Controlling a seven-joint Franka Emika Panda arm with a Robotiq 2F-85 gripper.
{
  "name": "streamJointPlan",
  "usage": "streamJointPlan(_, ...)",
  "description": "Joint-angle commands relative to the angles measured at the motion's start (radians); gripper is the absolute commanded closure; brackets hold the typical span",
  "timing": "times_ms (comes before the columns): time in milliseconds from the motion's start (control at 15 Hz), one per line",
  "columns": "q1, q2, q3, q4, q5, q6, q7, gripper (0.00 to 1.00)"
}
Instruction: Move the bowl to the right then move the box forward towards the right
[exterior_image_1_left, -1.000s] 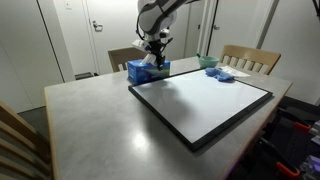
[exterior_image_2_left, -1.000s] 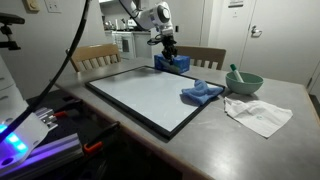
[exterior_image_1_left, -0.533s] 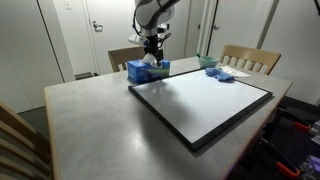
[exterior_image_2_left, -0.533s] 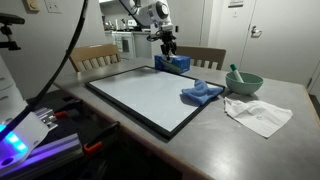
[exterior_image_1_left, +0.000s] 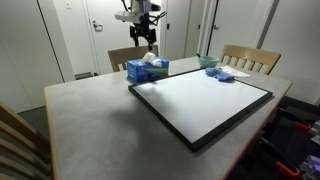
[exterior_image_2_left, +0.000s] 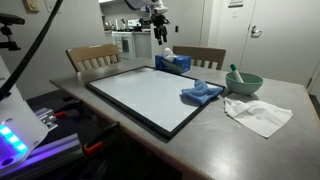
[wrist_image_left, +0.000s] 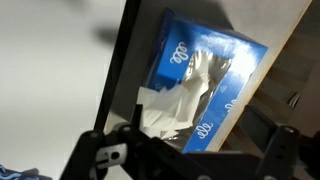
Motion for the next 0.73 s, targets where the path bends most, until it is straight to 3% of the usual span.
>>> streamJointPlan(0, -0.007, -0.123, 0.061, -0.138, 0.056, 0.01, -0.12, 0.0)
streamJointPlan(667, -0.006, -0.262, 0.102, -0.347, 0.136, 0.061, -0.279, 0.0)
